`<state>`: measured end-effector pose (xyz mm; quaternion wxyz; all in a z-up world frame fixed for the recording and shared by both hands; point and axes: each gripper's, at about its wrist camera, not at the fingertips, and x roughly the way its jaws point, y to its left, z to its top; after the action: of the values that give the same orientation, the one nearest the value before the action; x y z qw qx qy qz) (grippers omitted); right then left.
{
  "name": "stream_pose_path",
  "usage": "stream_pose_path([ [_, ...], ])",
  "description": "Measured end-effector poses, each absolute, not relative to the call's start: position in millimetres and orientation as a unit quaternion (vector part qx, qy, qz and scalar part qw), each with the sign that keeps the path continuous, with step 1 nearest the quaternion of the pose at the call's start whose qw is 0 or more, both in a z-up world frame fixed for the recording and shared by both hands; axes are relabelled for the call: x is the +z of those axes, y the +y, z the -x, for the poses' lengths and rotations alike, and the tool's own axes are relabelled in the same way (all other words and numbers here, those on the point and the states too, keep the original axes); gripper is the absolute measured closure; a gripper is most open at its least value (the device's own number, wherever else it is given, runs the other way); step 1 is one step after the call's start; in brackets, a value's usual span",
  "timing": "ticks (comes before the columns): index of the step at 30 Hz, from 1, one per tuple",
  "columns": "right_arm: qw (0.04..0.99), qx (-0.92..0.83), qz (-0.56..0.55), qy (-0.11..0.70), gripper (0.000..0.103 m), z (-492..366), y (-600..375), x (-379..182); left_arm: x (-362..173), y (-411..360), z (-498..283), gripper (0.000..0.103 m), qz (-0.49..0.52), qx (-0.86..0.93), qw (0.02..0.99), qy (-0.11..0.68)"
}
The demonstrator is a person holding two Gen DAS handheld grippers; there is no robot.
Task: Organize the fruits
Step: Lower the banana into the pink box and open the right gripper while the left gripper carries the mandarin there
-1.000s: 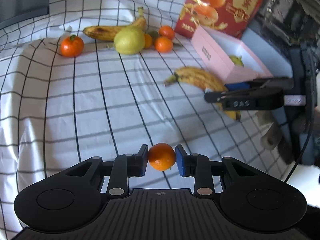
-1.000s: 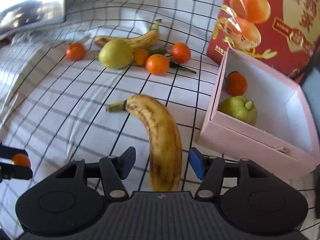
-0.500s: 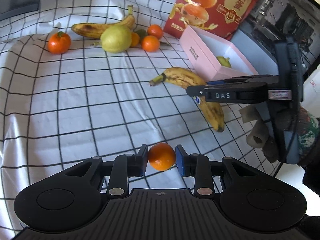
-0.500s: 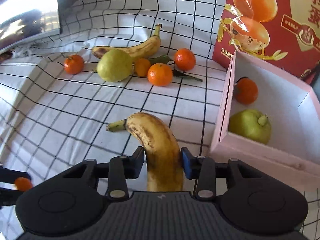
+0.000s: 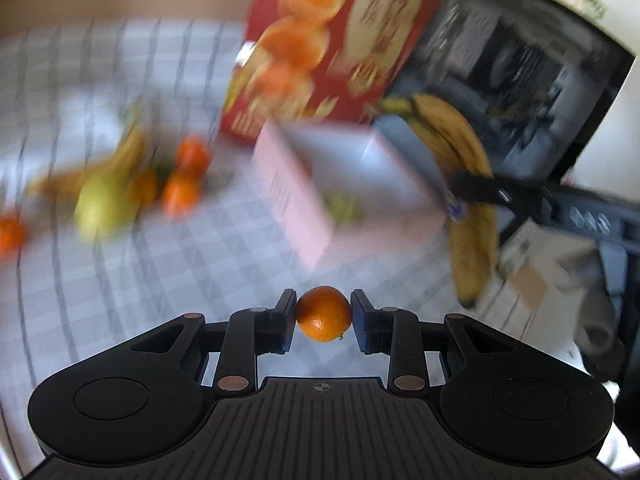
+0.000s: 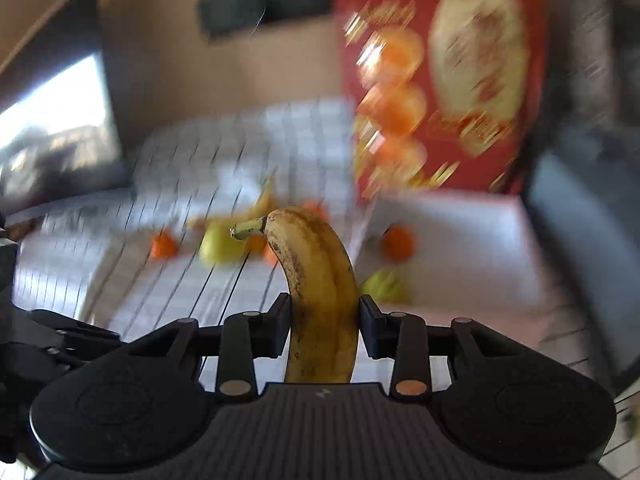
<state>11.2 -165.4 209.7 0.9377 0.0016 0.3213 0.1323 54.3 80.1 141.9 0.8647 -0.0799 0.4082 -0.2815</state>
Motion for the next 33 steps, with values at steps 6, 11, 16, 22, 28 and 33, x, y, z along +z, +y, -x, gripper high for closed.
stream_pose_path([
  [6, 0.958, 0.069, 0.015, 0.278, 0.068, -20.2, -208.7, 245.6, 158.8, 13.0, -151.0, 0.069, 0.079, -0.294, 0.867, 0.394],
  [11, 0.951, 0.058, -0.023, 0.303, 0.068, -49.8, -241.4, 237.9, 123.5, -41.7, -197.2, 0.069, 0.027, -0.27, 0.852, 0.448],
  [16, 0.936, 0.069, -0.067, 0.338, 0.068, -94.3, -263.5, 214.8, 100.1, -61.5, -199.6, 0.069, -0.034, -0.247, 0.854, 0.457],
  [22, 0.903, 0.086, -0.121, 0.404, 0.068, -161.0, -272.4, 167.4, 120.0, -34.1, -180.5, 0.069, 0.047, -0.239, 0.874, 0.42],
  [28, 0.878, 0.078, -0.098, 0.462, 0.068, -200.7, -256.8, 119.1, 130.7, 2.1, -128.6, 0.069, 0.111, -0.207, 0.89, 0.391],
  [33, 0.871, 0.064, -0.092, 0.478, 0.068, -217.2, -245.8, 90.5, 114.0, 21.3, -83.3, 0.069, 0.14, -0.175, 0.885, 0.408],
])
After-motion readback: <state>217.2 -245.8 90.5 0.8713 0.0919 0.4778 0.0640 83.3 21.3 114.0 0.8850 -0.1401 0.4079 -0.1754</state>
